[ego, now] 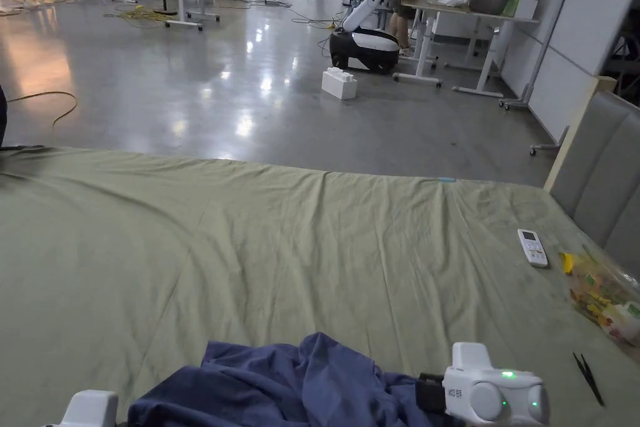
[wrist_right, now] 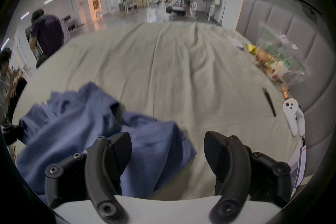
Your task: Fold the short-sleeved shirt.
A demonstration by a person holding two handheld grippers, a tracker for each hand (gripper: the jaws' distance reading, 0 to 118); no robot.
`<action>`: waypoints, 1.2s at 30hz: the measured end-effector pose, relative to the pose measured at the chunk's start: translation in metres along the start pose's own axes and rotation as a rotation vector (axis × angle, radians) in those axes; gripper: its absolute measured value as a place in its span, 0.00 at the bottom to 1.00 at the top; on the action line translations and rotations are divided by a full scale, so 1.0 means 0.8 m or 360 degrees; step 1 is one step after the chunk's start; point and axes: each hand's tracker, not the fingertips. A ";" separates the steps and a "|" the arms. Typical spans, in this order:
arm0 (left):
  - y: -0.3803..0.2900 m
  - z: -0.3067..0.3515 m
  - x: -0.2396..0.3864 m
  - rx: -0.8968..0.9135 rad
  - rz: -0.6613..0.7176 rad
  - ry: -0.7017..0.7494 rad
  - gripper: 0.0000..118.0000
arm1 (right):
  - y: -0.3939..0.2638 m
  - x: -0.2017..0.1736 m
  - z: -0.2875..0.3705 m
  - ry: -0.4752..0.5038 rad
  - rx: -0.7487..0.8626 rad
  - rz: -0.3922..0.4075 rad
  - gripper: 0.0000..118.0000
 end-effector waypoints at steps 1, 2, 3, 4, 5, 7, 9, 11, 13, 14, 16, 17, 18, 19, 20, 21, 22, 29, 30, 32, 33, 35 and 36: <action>-0.001 0.000 0.000 -0.0002 0.0006 0.0000 0.04 | -0.005 -0.003 -0.013 -0.0021 -0.0057 0.0011 0.65; -0.004 -0.010 -0.007 -0.0011 0.0018 -0.0004 0.04 | -0.010 -0.005 -0.023 -0.0016 -0.0094 0.0030 0.63; -0.006 -0.011 -0.008 -0.0012 0.0022 -0.0003 0.04 | -0.012 -0.006 -0.029 -0.0014 -0.0119 0.0035 0.60; -0.007 -0.013 -0.009 -0.0014 0.0024 -0.0001 0.04 | -0.017 -0.007 -0.037 0.0006 -0.0151 0.0035 0.49; -0.008 -0.011 -0.006 -0.0016 0.0022 0.0002 0.04 | -0.021 -0.007 -0.040 0.0035 -0.0140 0.0025 0.33; -0.010 -0.011 -0.005 -0.0023 0.0028 0.0005 0.04 | -0.024 -0.008 -0.035 0.0091 -0.0079 0.0003 0.15; -0.012 -0.009 -0.004 -0.0020 0.0024 0.0005 0.04 | -0.025 -0.013 -0.022 0.0083 -0.0079 0.0029 0.07; -0.011 -0.008 -0.003 -0.0021 0.0019 0.0005 0.04 | -0.024 -0.014 -0.012 0.0081 -0.0035 0.0083 0.06; -0.006 0.001 0.002 0.0001 0.0026 -0.0006 0.04 | -0.020 -0.014 -0.005 0.0092 0.0022 0.0136 0.06; -0.003 0.006 0.004 0.0018 0.0031 -0.0011 0.04 | -0.017 -0.012 0.005 0.0090 0.0066 0.0131 0.06; 0.006 0.015 0.005 0.0046 0.0034 -0.0021 0.04 | -0.010 -0.007 0.033 0.0088 0.0142 0.0099 0.06; 0.012 0.017 -0.002 0.0072 0.0040 -0.0031 0.04 | -0.005 -0.004 0.047 0.0072 0.0186 0.0073 0.06; 0.018 0.022 -0.004 0.0094 0.0043 -0.0037 0.04 | -0.001 0.000 0.058 0.0066 0.0219 0.0048 0.06; 0.025 0.029 -0.005 0.0129 0.0049 -0.0046 0.04 | 0.003 0.005 0.072 0.0063 0.0265 0.0015 0.06; 0.034 0.036 -0.007 0.0165 0.0054 -0.0056 0.04 | 0.011 0.010 0.087 0.0067 0.0297 0.0005 0.06; 0.043 0.043 -0.010 0.0185 0.0064 -0.0063 0.04 | 0.016 0.014 0.100 0.0062 0.0337 -0.0002 0.06; 0.053 0.051 -0.013 0.0216 0.0076 -0.0068 0.04 | 0.022 0.018 0.114 0.0051 0.0370 -0.0005 0.06; 0.130 0.113 -0.037 0.0475 0.0071 -0.0056 0.04 | 0.065 0.038 0.208 -0.0050 0.0615 0.0012 0.06; 0.140 0.121 -0.041 0.0499 0.0069 -0.0047 0.04 | 0.071 0.040 0.219 -0.0065 0.0645 0.0016 0.06; 0.167 0.141 -0.053 0.0570 0.0070 -0.0019 0.04 | 0.087 0.043 0.242 -0.0152 0.0725 0.0069 0.06; 0.177 0.153 -0.053 0.0609 0.0061 -0.0004 0.04 | 0.094 0.046 0.252 -0.0141 0.0728 0.0056 0.06; 0.203 0.174 -0.062 0.0657 0.0078 0.0012 0.04 | 0.111 0.051 0.275 -0.0119 0.0770 -0.0002 0.06; 0.212 0.181 -0.065 0.0686 0.0089 0.0013 0.04 | 0.115 0.049 0.288 -0.0128 0.0791 -0.0013 0.06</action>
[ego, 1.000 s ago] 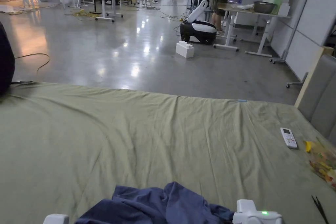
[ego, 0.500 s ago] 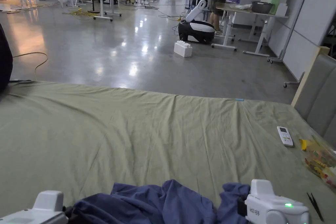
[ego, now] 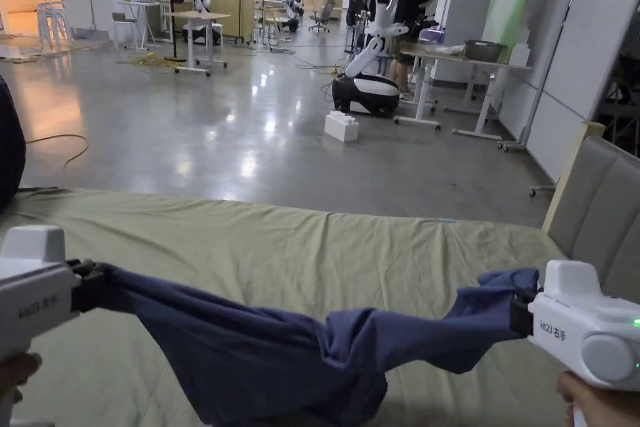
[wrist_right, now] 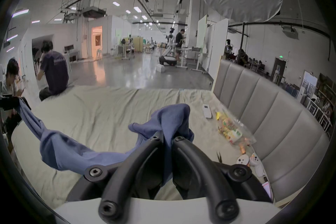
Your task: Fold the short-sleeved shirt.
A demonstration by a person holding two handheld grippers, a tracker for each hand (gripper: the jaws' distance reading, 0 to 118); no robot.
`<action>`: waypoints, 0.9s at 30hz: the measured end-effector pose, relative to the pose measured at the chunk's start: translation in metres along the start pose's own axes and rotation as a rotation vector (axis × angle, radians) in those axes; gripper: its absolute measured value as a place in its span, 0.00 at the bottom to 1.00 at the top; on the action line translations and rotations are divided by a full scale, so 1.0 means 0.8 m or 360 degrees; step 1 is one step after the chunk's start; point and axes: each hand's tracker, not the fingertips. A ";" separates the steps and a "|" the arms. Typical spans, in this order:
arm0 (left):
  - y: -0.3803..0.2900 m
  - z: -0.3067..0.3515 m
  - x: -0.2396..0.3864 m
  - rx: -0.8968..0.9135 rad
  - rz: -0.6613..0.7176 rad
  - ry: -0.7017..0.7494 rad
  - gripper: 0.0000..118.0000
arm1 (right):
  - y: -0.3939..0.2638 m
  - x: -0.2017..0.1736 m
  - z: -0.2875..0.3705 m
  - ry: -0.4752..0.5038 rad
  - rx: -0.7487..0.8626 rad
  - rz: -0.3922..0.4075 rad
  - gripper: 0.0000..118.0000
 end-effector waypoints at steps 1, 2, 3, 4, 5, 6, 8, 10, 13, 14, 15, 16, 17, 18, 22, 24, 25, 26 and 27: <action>0.015 0.003 -0.002 0.0025 0.0003 -0.0002 0.04 | 0.011 -0.001 0.006 -0.0026 0.0047 0.0005 0.06; 0.030 0.006 -0.005 0.0054 0.0007 -0.0002 0.04 | 0.022 -0.003 0.008 -0.0050 0.0053 0.0049 0.06; 0.036 0.006 -0.003 0.0058 -0.0010 0.0008 0.04 | 0.030 -0.004 0.010 -0.0072 0.0071 0.0058 0.06; 0.048 0.006 -0.003 0.0071 -0.0014 0.0029 0.04 | 0.034 0.001 0.004 -0.0075 0.0080 0.0021 0.06; 0.057 0.005 -0.003 0.0079 -0.0016 0.0029 0.04 | 0.043 0.003 0.005 -0.0070 0.0092 0.0000 0.06; 0.064 0.005 -0.003 0.0092 -0.0011 0.0032 0.04 | 0.049 0.003 0.006 -0.0070 0.0102 -0.0006 0.06; 0.078 0.003 0.002 0.0114 0.0003 0.0028 0.04 | 0.068 -0.001 0.015 -0.0066 0.0163 0.0006 0.06; 0.090 -0.008 0.008 0.0118 -0.0034 0.0039 0.04 | 0.083 -0.007 0.015 -0.0066 0.0197 0.0035 0.06; 0.103 -0.021 0.017 0.0103 -0.0063 0.0039 0.04 | 0.103 -0.015 0.005 -0.0035 0.0213 0.0031 0.06; 0.108 -0.028 0.019 0.0099 -0.0085 0.0038 0.04 | 0.110 -0.019 0.004 -0.0042 0.0254 0.0063 0.06; 0.112 -0.031 0.022 0.0097 -0.0095 0.0049 0.04 | 0.117 -0.021 0.002 -0.0050 0.0281 0.0100 0.06; 0.115 -0.034 0.023 0.0098 -0.0103 0.0064 0.04 | 0.127 -0.025 0.007 -0.0057 0.0338 0.0131 0.06; 0.120 -0.038 0.022 0.0103 -0.0112 0.0076 0.04 | 0.135 -0.026 0.006 -0.0065 0.0356 0.0137 0.06; 0.126 -0.041 0.020 0.0105 -0.0117 0.0080 0.04 | 0.141 -0.026 0.002 -0.0066 0.0332 0.0116 0.06; 0.148 -0.052 0.014 0.0128 -0.0102 0.0114 0.04 | 0.168 -0.022 -0.012 -0.0123 0.0387 0.0112 0.06; 0.163 -0.056 0.012 0.0145 -0.0103 0.0146 0.04 | 0.186 -0.018 -0.017 -0.0139 0.0410 0.0098 0.06; 0.170 -0.058 0.011 0.0156 -0.0110 0.0150 0.04 | 0.195 -0.018 -0.020 -0.0146 0.0416 0.0112 0.06; 0.171 -0.059 0.010 0.0156 -0.0104 0.0149 0.04 | 0.203 -0.018 -0.023 -0.0159 0.0431 0.0130 0.06; 0.180 -0.061 0.009 0.0162 -0.0092 0.0153 0.04 | 0.212 -0.018 -0.025 -0.0166 0.0457 0.0151 0.06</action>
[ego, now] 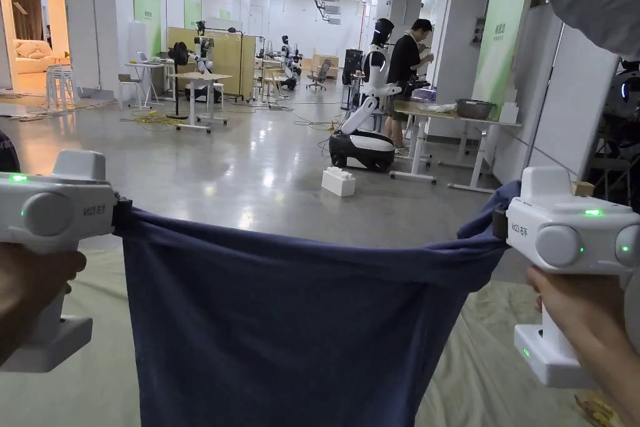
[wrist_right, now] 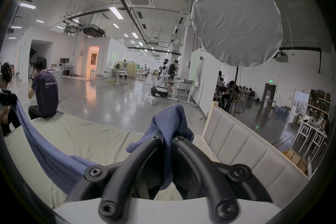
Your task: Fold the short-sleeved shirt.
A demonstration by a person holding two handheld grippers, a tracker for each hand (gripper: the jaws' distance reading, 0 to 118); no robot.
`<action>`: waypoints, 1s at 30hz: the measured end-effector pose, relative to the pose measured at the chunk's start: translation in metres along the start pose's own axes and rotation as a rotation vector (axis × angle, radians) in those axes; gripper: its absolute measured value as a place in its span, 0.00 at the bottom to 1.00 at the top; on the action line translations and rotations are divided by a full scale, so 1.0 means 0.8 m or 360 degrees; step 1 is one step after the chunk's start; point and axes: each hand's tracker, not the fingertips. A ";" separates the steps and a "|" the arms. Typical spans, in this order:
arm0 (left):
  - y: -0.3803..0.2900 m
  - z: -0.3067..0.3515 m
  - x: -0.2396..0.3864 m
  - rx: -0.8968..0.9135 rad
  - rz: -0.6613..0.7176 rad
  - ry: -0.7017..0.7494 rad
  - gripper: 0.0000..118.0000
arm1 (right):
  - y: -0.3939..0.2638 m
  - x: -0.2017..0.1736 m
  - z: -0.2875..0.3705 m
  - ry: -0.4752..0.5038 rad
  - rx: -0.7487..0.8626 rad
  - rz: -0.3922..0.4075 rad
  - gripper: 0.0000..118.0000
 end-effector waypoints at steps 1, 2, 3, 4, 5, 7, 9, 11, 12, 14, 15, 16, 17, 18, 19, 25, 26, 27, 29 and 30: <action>0.007 -0.004 0.000 0.0019 0.0002 0.0003 0.04 | 0.006 0.001 -0.008 -0.0008 0.0007 -0.0004 0.06; 0.020 -0.010 0.000 0.0044 -0.0010 0.0019 0.04 | 0.013 0.001 -0.014 -0.0022 0.0013 0.0004 0.06; 0.031 -0.014 0.001 0.0045 -0.0018 0.0032 0.04 | 0.020 0.002 -0.020 -0.0027 0.0033 0.0000 0.06; 0.037 -0.018 0.000 0.0055 -0.0023 0.0039 0.04 | 0.025 0.001 -0.026 -0.0037 0.0047 -0.0005 0.06; 0.049 -0.023 0.000 0.0064 -0.0016 0.0037 0.04 | 0.036 -0.003 -0.022 -0.0050 0.0068 0.0021 0.06; 0.063 -0.026 0.004 0.0083 0.0000 0.0047 0.04 | 0.047 -0.002 -0.030 -0.0062 0.0080 -0.0021 0.06; 0.077 -0.029 0.004 0.0115 0.0026 0.0046 0.04 | 0.056 0.001 -0.042 -0.0076 0.0098 -0.0071 0.06; 0.084 -0.030 0.008 0.0143 0.0032 0.0054 0.04 | 0.060 0.004 -0.050 -0.0086 0.0116 -0.0093 0.06; 0.087 -0.032 0.009 0.0149 0.0031 0.0060 0.04 | 0.060 0.005 -0.053 -0.0080 0.0114 -0.0101 0.06; 0.084 -0.034 0.011 0.0159 0.0023 0.0066 0.04 | 0.057 0.006 -0.056 -0.0073 0.0101 -0.0083 0.06; 0.081 -0.034 0.012 0.0165 0.0016 0.0065 0.04 | 0.051 0.007 -0.055 -0.0062 0.0100 -0.0067 0.06; 0.076 -0.033 0.012 0.0168 0.0011 0.0062 0.04 | 0.046 0.007 -0.053 -0.0061 0.0097 -0.0065 0.06; 0.068 -0.033 0.014 0.0167 0.0011 0.0064 0.04 | 0.037 0.006 -0.052 -0.0053 0.0100 -0.0066 0.06; 0.058 -0.032 0.015 0.0151 -0.0007 0.0066 0.04 | 0.027 0.007 -0.051 -0.0044 0.0103 -0.0069 0.06; 0.049 -0.031 0.015 0.0152 -0.0006 0.0066 0.04 | 0.017 0.008 -0.049 -0.0029 0.0082 -0.0099 0.06; -0.047 -0.006 0.010 0.0099 -0.0015 0.0034 0.04 | -0.064 -0.006 0.002 0.0003 0.0023 -0.0043 0.06; -0.065 0.000 0.010 0.0078 -0.0011 0.0027 0.04 | -0.082 -0.007 0.012 0.0015 -0.0013 -0.0052 0.06; -0.087 0.007 0.008 0.0054 -0.0001 0.0018 0.04 | -0.099 -0.007 0.025 0.0017 -0.0010 -0.0035 0.06; -0.126 0.023 0.007 0.0013 0.0004 0.0015 0.04 | -0.131 -0.014 0.051 0.0023 -0.0048 -0.0018 0.06; -0.147 0.032 0.006 -0.0006 -0.0011 0.0008 0.04 | -0.150 -0.015 0.066 0.0042 -0.0078 -0.0005 0.06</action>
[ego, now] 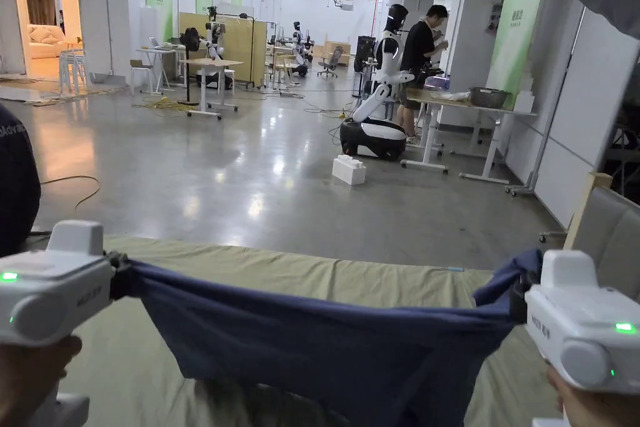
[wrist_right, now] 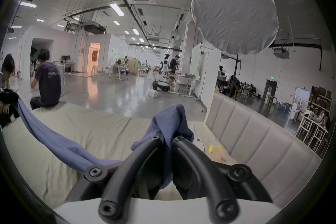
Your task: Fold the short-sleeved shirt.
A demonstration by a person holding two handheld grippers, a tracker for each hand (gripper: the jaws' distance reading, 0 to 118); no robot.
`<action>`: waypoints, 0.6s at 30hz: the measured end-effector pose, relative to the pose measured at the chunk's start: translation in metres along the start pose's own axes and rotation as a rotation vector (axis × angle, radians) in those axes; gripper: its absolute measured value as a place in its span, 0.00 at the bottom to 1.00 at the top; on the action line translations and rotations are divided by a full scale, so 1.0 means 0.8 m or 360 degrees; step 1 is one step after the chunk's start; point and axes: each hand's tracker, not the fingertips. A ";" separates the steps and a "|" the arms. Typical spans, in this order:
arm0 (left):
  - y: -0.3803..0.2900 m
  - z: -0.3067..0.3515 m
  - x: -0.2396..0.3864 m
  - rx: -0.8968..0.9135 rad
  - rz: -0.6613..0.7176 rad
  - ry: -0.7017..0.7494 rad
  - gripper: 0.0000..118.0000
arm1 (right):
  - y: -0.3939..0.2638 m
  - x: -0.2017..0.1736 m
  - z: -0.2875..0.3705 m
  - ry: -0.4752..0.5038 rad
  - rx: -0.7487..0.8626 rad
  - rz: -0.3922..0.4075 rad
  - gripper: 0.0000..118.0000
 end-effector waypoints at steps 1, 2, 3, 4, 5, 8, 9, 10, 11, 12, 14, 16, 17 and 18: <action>-0.016 0.008 0.000 -0.0010 0.0002 0.0007 0.04 | -0.015 0.000 0.011 0.0012 -0.0019 0.0003 0.06; -0.036 0.019 -0.001 -0.0033 0.0000 0.0005 0.04 | -0.032 -0.001 0.024 0.0010 -0.0042 0.0017 0.06; -0.053 0.030 -0.001 -0.0063 -0.0024 -0.0011 0.04 | -0.042 -0.007 0.044 0.0013 -0.0055 0.0037 0.06; -0.070 0.040 -0.001 -0.0082 -0.0017 -0.0004 0.04 | -0.057 -0.008 0.058 0.0014 -0.0086 0.0032 0.06; -0.088 0.052 -0.001 -0.0104 -0.0019 -0.0023 0.04 | -0.073 -0.007 0.072 0.0019 -0.0134 0.0007 0.06; -0.137 0.087 0.000 -0.0168 -0.0009 -0.0047 0.04 | -0.124 -0.005 0.100 0.0040 -0.0239 -0.0076 0.06; -0.153 0.100 0.002 -0.0189 -0.0013 -0.0049 0.04 | -0.140 -0.007 0.112 0.0047 -0.0307 -0.0086 0.06; -0.166 0.109 0.003 -0.0224 0.0001 -0.0038 0.04 | -0.154 -0.010 0.124 0.0049 -0.0368 -0.0076 0.06; -0.180 0.119 0.003 -0.0274 0.0013 -0.0050 0.04 | -0.167 -0.015 0.138 0.0049 -0.0332 -0.0036 0.06; -0.194 0.130 0.002 -0.0309 0.0022 -0.0044 0.04 | -0.182 -0.020 0.149 0.0069 -0.0395 0.0028 0.06; -0.221 0.145 0.002 -0.0385 0.0034 -0.0044 0.04 | -0.213 -0.031 0.167 0.0053 -0.0460 0.0101 0.06; -0.249 0.154 0.002 -0.0508 0.0021 -0.0013 0.04 | -0.244 -0.037 0.177 0.0092 -0.0532 0.0152 0.06; -0.265 0.156 0.001 -0.0558 0.0017 -0.0017 0.04 | -0.263 -0.039 0.181 0.0099 -0.0600 0.0082 0.06; -0.281 0.157 0.001 -0.0620 0.0014 -0.0015 0.04 | -0.280 -0.040 0.182 0.0108 -0.0670 0.0048 0.06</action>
